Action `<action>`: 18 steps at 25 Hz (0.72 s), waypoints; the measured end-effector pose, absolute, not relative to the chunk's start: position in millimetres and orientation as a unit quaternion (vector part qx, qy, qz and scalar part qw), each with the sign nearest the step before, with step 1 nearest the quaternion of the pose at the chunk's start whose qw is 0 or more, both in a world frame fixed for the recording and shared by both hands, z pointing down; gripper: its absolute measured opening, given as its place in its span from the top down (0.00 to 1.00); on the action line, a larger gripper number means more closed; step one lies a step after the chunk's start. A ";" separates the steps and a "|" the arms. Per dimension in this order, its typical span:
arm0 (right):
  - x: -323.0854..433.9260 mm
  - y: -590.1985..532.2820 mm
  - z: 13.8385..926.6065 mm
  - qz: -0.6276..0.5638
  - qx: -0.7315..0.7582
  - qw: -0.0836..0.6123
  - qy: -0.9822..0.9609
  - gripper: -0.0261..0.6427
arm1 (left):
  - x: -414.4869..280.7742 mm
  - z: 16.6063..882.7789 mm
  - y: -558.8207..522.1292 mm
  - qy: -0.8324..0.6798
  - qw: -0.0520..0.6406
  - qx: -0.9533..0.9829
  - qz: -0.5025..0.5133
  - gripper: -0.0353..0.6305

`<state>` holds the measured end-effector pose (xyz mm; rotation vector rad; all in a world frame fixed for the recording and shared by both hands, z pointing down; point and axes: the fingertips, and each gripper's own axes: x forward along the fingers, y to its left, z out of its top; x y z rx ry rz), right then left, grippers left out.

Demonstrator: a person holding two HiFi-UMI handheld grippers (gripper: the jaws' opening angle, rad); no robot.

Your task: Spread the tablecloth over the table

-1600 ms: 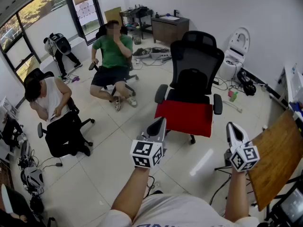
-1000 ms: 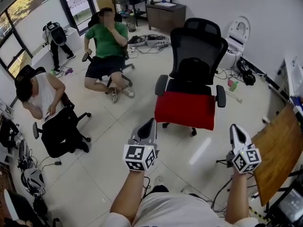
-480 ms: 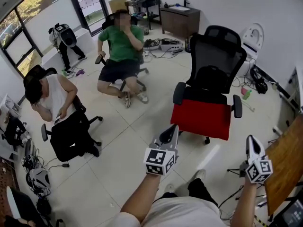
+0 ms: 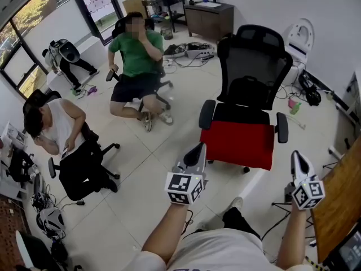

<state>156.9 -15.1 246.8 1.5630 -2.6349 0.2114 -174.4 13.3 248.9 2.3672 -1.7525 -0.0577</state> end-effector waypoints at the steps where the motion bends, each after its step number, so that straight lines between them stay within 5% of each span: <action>1: 161.4 -25.5 249.9 0.072 0.508 0.036 -0.858 0.95 | -170.8 250.4 3.1 -0.594 0.099 0.798 -0.017 0.94; 18: 223.9 -172.5 361.5 0.144 0.483 0.094 -0.859 0.95 | -136.3 353.2 -134.6 -0.631 0.160 0.758 0.047 0.94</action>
